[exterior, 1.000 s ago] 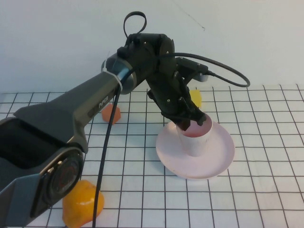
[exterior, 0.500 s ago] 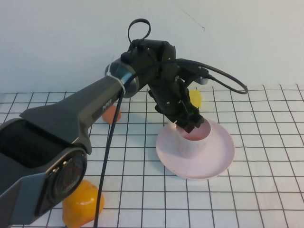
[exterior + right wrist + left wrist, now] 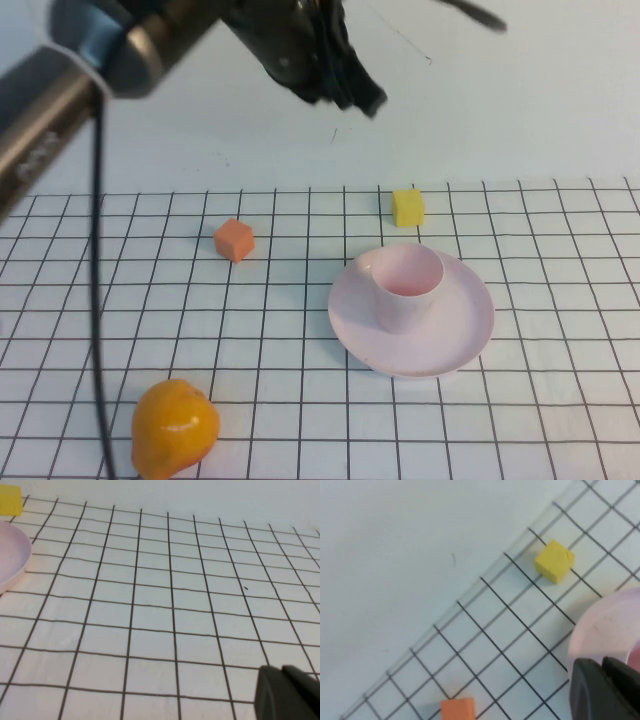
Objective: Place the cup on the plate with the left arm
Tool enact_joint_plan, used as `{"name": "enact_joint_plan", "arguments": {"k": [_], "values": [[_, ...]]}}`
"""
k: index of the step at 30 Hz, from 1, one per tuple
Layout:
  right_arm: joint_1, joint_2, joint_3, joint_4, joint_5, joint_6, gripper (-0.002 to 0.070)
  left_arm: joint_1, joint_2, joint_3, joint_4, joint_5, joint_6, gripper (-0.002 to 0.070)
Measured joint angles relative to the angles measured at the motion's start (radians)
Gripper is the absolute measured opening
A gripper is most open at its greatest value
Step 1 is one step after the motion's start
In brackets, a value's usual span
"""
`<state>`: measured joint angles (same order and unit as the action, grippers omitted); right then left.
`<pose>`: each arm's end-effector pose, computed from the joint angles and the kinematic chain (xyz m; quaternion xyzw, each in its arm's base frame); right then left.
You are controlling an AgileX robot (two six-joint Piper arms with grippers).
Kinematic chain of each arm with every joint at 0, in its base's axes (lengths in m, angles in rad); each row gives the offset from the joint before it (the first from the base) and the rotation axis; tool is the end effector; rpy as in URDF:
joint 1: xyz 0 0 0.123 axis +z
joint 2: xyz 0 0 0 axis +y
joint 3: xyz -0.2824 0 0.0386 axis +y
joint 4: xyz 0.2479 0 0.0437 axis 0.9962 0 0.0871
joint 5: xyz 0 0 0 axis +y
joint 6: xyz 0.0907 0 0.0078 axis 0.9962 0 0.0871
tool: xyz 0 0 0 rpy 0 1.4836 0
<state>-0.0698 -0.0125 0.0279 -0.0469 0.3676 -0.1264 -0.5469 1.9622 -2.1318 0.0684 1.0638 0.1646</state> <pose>0.0525 -0.0052 0.1713 -0.0353 0.8027 -0.0780 0.5902 0.3814 -0.2258 0.3886 0.3270 0.8679 -0.0375 0.3721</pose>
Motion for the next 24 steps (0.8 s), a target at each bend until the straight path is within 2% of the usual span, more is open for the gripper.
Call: {"name": "enact_joint_plan", "arguments": {"k": [11,18,24], "values": [[0.000,0.000,0.000,0.000,0.000,0.000,-0.0002,0.000,-0.546,0.052,0.266,-0.020,-0.180,0.0000],[0.000,0.000,0.000,0.000,0.000,0.000,-0.0002,0.000,-0.893,0.386,0.349,-0.172,-0.254,-0.0001],[0.000,0.000,0.000,0.000,0.000,0.000,-0.0002,0.000,-1.058,0.687,0.395,-0.229,-0.223,-0.0001]]}}
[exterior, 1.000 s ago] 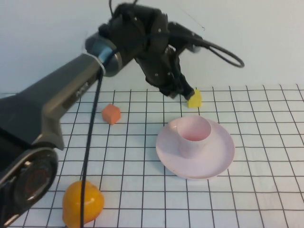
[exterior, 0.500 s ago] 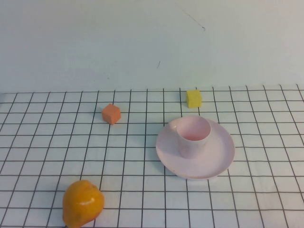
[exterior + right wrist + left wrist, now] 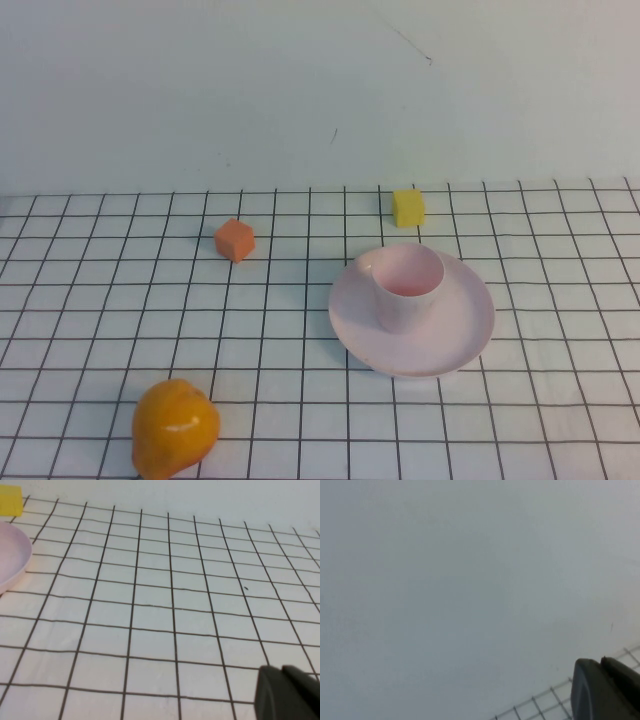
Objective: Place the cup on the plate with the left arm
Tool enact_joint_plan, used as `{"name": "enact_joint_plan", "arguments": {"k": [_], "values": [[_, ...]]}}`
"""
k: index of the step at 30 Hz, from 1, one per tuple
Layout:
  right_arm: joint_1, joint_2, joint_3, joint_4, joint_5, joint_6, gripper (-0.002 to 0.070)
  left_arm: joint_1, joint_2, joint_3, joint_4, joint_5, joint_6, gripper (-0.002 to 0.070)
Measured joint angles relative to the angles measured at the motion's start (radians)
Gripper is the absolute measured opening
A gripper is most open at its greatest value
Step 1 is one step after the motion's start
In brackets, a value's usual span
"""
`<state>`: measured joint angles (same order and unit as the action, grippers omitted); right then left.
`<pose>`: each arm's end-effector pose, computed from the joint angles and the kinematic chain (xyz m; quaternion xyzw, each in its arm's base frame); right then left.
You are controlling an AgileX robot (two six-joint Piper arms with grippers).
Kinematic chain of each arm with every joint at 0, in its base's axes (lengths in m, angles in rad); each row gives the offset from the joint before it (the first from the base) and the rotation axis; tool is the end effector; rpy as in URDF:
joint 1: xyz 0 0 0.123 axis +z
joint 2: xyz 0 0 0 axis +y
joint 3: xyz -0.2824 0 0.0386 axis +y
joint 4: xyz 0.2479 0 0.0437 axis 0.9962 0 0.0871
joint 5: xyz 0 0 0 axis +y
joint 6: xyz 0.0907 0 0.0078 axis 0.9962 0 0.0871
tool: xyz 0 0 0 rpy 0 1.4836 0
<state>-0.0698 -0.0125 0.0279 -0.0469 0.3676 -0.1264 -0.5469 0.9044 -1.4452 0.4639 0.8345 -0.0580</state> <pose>0.0525 -0.0052 0.1713 -0.0353 0.8027 -0.0780 0.5902 0.1273 -0.0421 0.5209 0.1949 0.7300 0.0364 0.6541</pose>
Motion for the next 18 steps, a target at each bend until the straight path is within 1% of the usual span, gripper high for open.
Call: {"name": "enact_joint_plan", "arguments": {"k": [3,10,13,15,16,18], "values": [[0.000,0.000,0.000,0.000,0.000,0.000,-0.0002,0.000,-0.048,0.105,0.029,0.050,0.009,-0.0001],[0.000,0.000,0.000,0.000,0.000,0.000,-0.0002,0.000,-0.103,0.239,0.025,0.182,0.009,-0.0001],[0.000,0.000,0.000,0.000,0.000,0.000,-0.0002,0.000,-0.101,0.271,-0.038,0.216,-0.084,-0.0001],[0.000,0.000,0.000,0.000,0.000,0.000,-0.0002,0.000,-0.101,0.287,-0.096,0.208,-0.194,-0.0001],[0.000,0.000,0.000,0.000,0.000,0.000,-0.0002,0.000,-0.104,0.301,-0.112,0.188,-0.238,-0.0001],[0.000,0.000,0.000,0.000,0.000,0.000,-0.0002,0.014,-0.138,0.366,-0.149,0.078,-0.319,-0.0001]]}}
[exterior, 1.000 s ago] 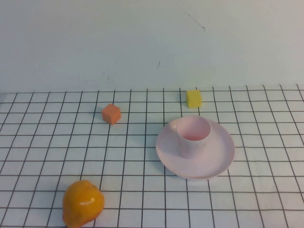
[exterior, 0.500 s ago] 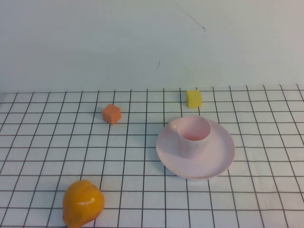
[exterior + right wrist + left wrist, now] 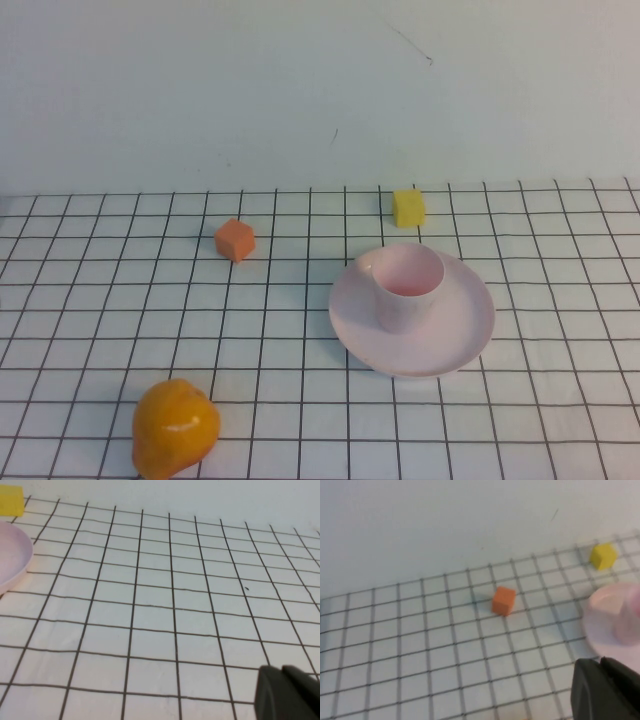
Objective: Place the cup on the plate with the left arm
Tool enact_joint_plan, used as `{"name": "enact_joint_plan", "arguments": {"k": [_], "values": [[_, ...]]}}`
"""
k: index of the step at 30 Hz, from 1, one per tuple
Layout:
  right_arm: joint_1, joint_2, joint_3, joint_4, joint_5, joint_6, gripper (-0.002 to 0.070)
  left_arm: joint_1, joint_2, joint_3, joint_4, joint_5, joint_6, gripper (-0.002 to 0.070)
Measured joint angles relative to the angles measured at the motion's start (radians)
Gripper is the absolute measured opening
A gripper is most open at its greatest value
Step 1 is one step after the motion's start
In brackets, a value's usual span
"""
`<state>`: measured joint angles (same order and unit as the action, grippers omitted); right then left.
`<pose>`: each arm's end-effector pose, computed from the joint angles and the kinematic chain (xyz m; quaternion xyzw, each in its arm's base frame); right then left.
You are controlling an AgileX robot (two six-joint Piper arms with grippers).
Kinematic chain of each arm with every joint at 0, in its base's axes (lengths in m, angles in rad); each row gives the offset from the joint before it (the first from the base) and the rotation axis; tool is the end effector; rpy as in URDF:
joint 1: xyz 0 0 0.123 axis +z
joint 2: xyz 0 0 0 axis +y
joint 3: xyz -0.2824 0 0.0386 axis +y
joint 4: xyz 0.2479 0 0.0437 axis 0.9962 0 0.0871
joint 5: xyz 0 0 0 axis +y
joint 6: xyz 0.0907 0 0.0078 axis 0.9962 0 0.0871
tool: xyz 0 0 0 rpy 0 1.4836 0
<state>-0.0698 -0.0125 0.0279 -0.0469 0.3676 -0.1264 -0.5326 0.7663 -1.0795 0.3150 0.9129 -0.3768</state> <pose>0.0525 -0.0052 0.1713 -0.0353 0.8027 -0.0780 0.5902 0.1178 -0.0435 0.4231 0.0864 0.8484 -0.0792 0.5162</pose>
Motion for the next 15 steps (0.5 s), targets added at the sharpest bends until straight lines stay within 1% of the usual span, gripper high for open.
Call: {"name": "enact_joint_plan", "arguments": {"k": [2,5,6,9,12,15], "values": [[0.000,0.000,0.000,0.000,0.000,0.000,-0.0002,0.033,-0.057,0.090,-0.066,-0.158,-0.036,-0.0001],[0.000,0.000,0.000,0.000,0.000,0.000,-0.0002,0.108,-0.162,0.285,-0.140,-0.479,-0.056,-0.0001],[0.000,0.000,0.000,0.000,0.000,0.000,-0.0002,0.137,-0.205,0.356,-0.157,-0.580,-0.058,-0.0001],[0.000,0.000,0.000,0.000,0.000,0.000,-0.0002,0.230,-0.328,0.550,-0.177,-0.795,-0.063,-0.0001],[0.000,0.000,0.000,0.000,0.000,0.000,-0.0002,0.324,-0.445,0.717,-0.197,-0.890,-0.069,-0.0001],[0.000,0.000,0.000,0.000,0.000,0.000,-0.0002,0.421,-0.549,0.857,-0.211,-0.919,-0.082,-0.0001]]}}
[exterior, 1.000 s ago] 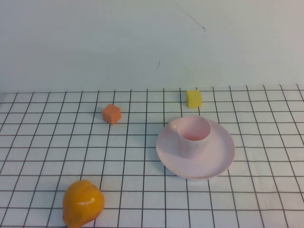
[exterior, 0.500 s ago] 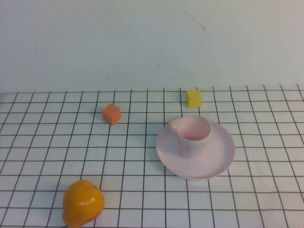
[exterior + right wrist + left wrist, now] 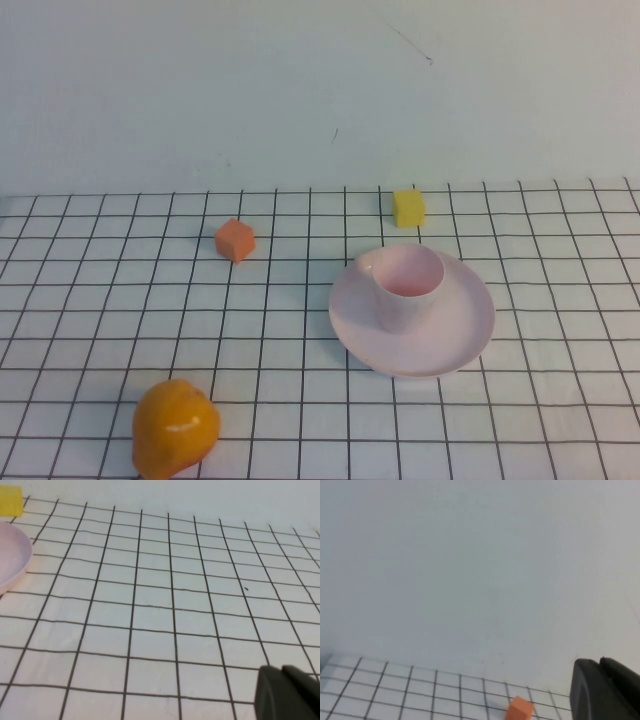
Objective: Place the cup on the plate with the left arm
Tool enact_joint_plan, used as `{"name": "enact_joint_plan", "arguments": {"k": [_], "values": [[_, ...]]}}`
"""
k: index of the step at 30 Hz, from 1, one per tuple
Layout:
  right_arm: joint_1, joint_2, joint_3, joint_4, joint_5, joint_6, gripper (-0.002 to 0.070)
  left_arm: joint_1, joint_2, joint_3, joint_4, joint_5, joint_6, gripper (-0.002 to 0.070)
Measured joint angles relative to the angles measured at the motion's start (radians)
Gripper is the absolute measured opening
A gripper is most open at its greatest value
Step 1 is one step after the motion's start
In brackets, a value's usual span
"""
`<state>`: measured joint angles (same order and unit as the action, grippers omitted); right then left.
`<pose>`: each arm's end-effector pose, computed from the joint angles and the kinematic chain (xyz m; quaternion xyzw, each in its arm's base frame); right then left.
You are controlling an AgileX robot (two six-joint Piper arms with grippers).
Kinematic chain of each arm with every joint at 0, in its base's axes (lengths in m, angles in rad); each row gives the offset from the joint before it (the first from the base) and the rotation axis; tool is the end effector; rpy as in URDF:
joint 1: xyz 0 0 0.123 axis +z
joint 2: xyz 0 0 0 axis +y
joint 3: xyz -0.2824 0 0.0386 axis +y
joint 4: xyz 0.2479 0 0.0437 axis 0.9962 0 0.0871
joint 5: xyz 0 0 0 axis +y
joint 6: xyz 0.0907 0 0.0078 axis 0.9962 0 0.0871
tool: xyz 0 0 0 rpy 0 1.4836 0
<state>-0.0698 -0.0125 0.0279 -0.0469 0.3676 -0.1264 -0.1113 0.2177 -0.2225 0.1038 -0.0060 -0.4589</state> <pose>0.0525 -0.0052 0.1713 -0.0353 0.8027 -0.0780 0.5902 0.0705 -0.0079 0.2753 -0.0814 0.6667 -0.1714 0.7208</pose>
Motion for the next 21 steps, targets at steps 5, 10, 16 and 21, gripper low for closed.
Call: {"name": "enact_joint_plan", "arguments": {"k": [5,10,16,21], "values": [[0.000,0.000,0.000,0.000,0.000,0.000,-0.0002,0.134,-0.092,0.160,-0.011,-0.014,-0.025,-0.0001],[0.000,0.000,0.000,0.000,0.000,0.000,-0.0002,0.161,-0.168,0.243,0.002,0.051,-0.027,-0.0002],[0.000,0.000,0.000,0.002,0.000,0.000,-0.0002,0.161,-0.227,0.250,0.031,0.288,0.041,-0.0002],[0.000,0.000,0.000,0.002,0.000,0.000,-0.0002,0.161,-0.227,0.246,0.030,0.343,0.074,-0.0002]]}}
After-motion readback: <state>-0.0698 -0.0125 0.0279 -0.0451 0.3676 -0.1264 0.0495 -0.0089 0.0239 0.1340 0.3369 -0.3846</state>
